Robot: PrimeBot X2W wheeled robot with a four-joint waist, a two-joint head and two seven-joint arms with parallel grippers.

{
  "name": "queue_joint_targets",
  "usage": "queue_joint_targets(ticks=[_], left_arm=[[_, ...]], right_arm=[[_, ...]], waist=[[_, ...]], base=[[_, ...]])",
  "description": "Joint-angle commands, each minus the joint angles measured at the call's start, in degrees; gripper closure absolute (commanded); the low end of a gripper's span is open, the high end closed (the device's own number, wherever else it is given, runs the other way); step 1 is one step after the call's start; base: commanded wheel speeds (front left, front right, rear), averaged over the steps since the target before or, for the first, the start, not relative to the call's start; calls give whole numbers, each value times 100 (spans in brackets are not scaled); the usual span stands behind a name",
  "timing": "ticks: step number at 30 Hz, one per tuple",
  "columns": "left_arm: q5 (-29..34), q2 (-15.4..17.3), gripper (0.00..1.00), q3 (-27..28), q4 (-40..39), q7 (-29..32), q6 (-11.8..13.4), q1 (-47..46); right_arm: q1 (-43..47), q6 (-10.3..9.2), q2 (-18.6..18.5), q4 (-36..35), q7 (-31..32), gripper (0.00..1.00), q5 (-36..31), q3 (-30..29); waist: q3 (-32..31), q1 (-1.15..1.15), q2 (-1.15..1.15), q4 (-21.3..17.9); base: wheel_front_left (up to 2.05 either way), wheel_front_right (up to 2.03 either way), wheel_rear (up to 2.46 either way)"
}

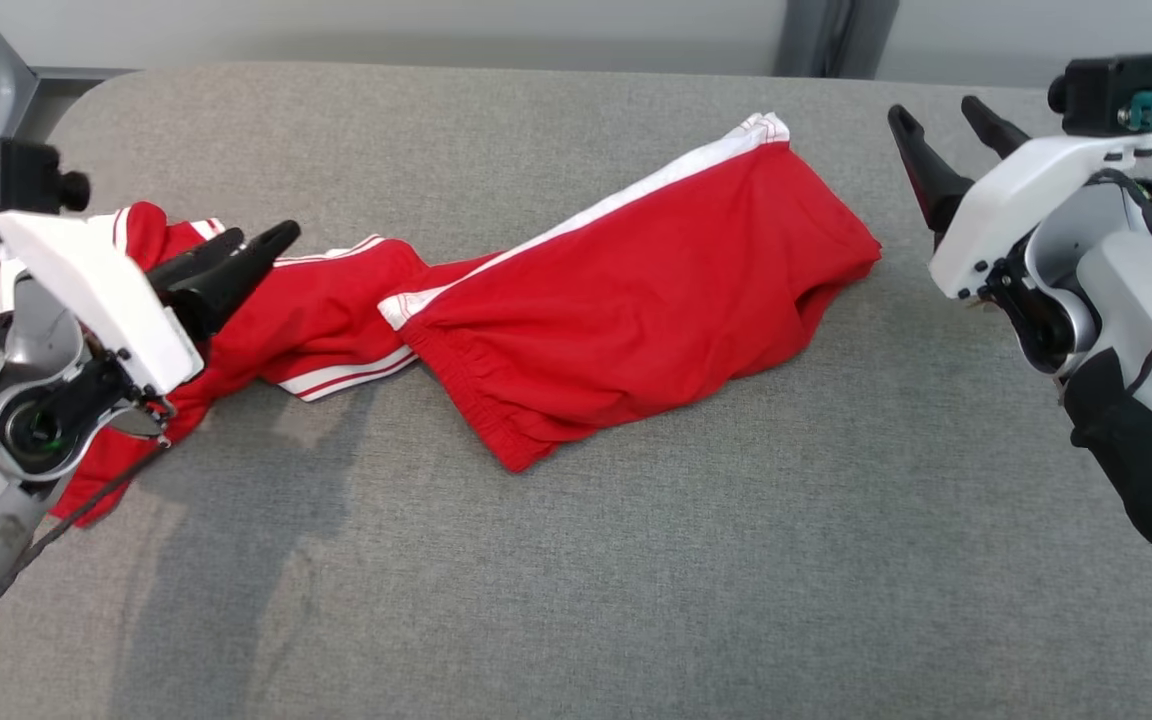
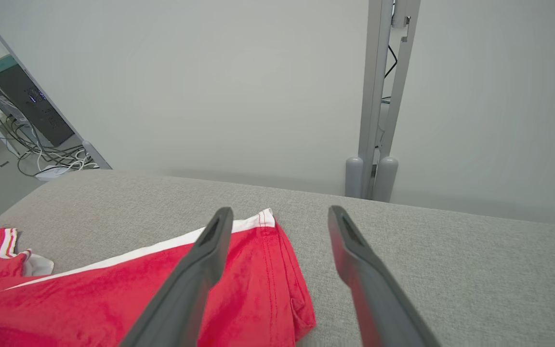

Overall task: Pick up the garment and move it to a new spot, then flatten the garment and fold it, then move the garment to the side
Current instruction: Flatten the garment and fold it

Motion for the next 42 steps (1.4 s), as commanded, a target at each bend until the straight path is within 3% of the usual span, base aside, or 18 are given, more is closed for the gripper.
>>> queue_joint_targets(ticks=[1, 8, 12, 15, 17, 22, 28, 35, 41, 42], left_arm=[[129, 119, 0, 79, -142, -297, -9, 154], [668, 524, 0, 302, -1260, -1869, 166, 925], [976, 476, 0, 448, -1791, -2743, 269, 1404], [1251, 405, 0, 588, -1957, -2909, 342, 1598], [1644, 274, 0, 842, -2115, -2962, 455, 1790], [3104, -414, 0, 2018, -2583, -2962, 701, 2597], [4445, -1152, 0, 2789, -2678, -2965, 553, 3359], [5149, -1790, 0, 3294, -2483, -2966, 189, 3665], [5385, -2073, 0, 3456, -2305, -2966, 4, 3733], [5415, -2108, 0, 3473, -2278, -2966, -7, 3745]], right_arm=[[83, 1, -18, 75, -68, 0, 79, 23], [-37, 1, -43, 480, 142, 0, 319, 64], [-172, 1, -51, 802, 426, 0, 377, 103], [-264, 1, -63, 980, 534, 0, 444, 68], [-311, 1, -79, 1124, 625, 0, 448, 67], [-414, 1, -159, 1342, 724, 0, 494, 8], [-569, 1, -206, 1452, 739, 0, 509, -67], [-645, 1, -270, 1513, 977, 0, 539, -185], [-463, 1, -166, 1533, 1478, 0, 630, -325], [-440, 1, -121, 1535, 1560, 7, 647, -328]], waist=[[-20, 0, 0, 62], [192, 0, 0, 399], [372, 0, 0, 634], [441, 0, 0, 739], [498, 0, 0, 841], [633, 0, 0, 1009], [814, 0, 0, 1073], [983, 0, 0, 1146], [1037, 0, 0, 1197], [1032, 0, 0, 1198]], base=[[0, 0, 0], [0, 0, 0], [0, 0, 0], [0, 0, 0], [0, 0, 0], [0, 0, 0], [0, 0, 0], [0, 0, 0], [0, 0, 0], [0, 0, 0]])
